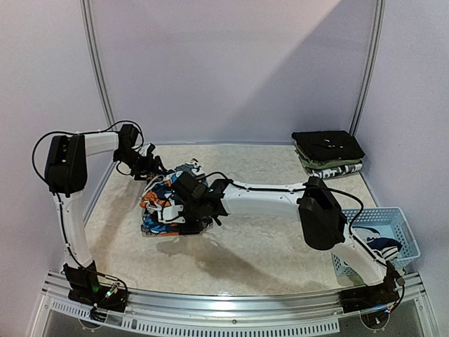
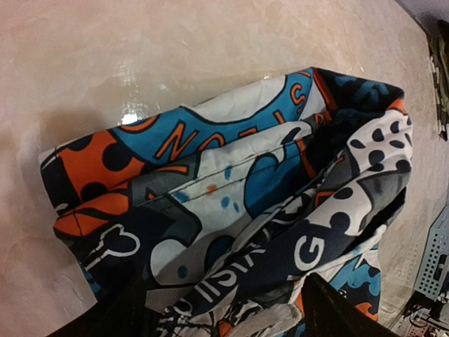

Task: Fold and stack the mixed laundry pile
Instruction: Rotate the square-folded shorts at the center of the board.

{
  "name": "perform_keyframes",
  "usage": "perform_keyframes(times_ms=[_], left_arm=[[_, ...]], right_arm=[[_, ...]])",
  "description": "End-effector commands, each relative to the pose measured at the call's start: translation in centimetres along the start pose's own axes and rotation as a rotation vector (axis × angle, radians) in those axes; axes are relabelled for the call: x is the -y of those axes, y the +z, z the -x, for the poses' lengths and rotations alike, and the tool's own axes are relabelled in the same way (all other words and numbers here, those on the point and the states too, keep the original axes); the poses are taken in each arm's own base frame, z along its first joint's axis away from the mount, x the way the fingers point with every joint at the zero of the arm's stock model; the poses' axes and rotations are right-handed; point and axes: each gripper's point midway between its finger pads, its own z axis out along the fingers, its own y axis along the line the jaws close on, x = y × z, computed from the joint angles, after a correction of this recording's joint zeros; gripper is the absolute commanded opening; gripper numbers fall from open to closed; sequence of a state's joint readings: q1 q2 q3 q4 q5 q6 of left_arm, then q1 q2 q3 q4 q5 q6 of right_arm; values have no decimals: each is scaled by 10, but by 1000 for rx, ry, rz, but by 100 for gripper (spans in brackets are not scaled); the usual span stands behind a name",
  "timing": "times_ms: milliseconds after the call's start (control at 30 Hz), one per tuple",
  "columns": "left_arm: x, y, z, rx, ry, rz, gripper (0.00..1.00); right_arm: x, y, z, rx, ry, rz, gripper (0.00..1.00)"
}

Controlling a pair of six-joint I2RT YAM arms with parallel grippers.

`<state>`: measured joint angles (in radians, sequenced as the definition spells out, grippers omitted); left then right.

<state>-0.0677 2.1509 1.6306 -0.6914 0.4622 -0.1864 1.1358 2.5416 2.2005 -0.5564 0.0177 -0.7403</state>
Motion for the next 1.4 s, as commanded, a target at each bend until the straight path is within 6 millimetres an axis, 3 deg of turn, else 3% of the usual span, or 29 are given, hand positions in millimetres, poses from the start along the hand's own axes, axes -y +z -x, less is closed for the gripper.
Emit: perform_keyframes(times_ms=[0, 67, 200, 267, 400, 500, 567, 667, 733, 867, 900, 933, 1000, 1067, 1200, 1267, 1367], left_arm=[[-3, -15, 4, 37, -17, -14, 76], [-12, -16, 3, 40, -45, 16, 75], [-29, -19, 0, 52, -87, 74, 75], [-29, -25, 4, 83, -86, 86, 78], [-19, -51, 13, 148, -68, 106, 86], [-16, -78, 16, 215, -42, 164, 98], [-14, -92, 13, 252, -38, 191, 100], [0, -107, 11, 302, -23, 181, 100], [15, -112, 11, 330, 2, 156, 99], [61, -92, 3, 281, 81, 53, 99], [76, -83, -1, 261, 104, 24, 98], [88, -77, -4, 246, 115, 7, 96], [111, -66, -12, 207, 114, -26, 88], [127, -56, -22, 175, 85, -34, 83], [137, -46, -40, 164, -9, -6, 79], [134, -40, -48, 153, -67, 9, 78], [135, -27, -67, 91, -68, 43, 76]], right_arm=[[7, -5, 17, 10, -63, -80, 64], [-3, -11, 12, 8, -93, -75, 62], [-34, -16, -19, -37, -247, -1, 62], [-51, -11, -40, -80, -307, 43, 53], [-60, -6, -80, -194, -330, 50, 25], [-68, -19, -116, -225, -345, 51, 18], [-49, -46, -137, -231, -362, 4, 16], [-20, -78, -191, -274, -373, -18, 14], [21, -98, -228, -316, -355, -87, 20], [118, -130, -308, -461, -266, -293, 33], [139, -141, -316, -485, -202, -339, 35], [146, -147, -324, -486, -131, -339, 37], [145, -165, -318, -415, 25, -307, 45], [119, -177, -300, -328, 150, -202, 54], [86, -211, -226, -16, 606, 12, 61], [74, -217, -194, 108, 801, 158, 63], [54, -205, -167, 183, 1048, 379, 65]])
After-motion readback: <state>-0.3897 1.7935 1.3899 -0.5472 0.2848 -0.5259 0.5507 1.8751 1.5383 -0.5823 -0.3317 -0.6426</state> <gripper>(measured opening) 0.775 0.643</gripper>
